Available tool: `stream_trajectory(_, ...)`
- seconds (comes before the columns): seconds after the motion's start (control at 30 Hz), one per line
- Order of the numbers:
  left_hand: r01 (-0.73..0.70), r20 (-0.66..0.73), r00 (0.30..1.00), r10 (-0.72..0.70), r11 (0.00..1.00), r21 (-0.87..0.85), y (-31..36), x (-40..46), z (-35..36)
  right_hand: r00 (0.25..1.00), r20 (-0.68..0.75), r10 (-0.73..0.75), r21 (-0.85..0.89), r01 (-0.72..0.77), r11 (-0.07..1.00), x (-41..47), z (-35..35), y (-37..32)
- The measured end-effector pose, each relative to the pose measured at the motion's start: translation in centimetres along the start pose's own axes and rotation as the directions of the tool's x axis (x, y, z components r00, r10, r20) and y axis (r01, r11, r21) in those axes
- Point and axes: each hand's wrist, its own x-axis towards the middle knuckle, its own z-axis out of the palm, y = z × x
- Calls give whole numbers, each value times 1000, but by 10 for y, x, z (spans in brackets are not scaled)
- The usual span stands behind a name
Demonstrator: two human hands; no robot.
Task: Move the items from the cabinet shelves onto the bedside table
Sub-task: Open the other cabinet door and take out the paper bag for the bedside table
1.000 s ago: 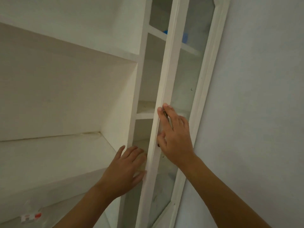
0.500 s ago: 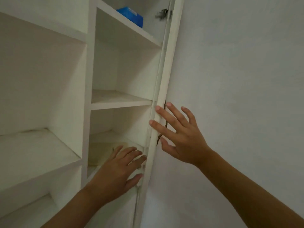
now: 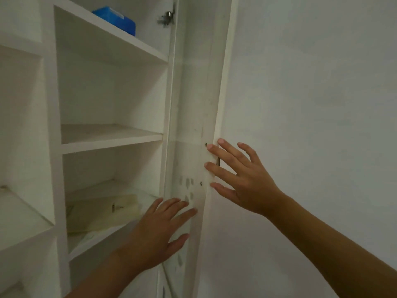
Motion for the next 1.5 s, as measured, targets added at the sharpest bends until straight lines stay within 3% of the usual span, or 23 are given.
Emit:
stream_trajectory(0.33, -22, 88, 996, 25, 999, -36, 24, 64, 48, 995, 82, 61, -1, -61, 998, -51, 17, 64)
stream_trajectory(0.93, 61, 207, 977, -61, 998, 6, 25, 131, 108, 968, 238, 77, -9, -77, 997, -97, 66, 156)
stream_trajectory(1.5, 177, 226, 960, -167, 984, -22, 26, 115, 90, 986, 140, 92, 149, -113, 982, -109, 77, 124)
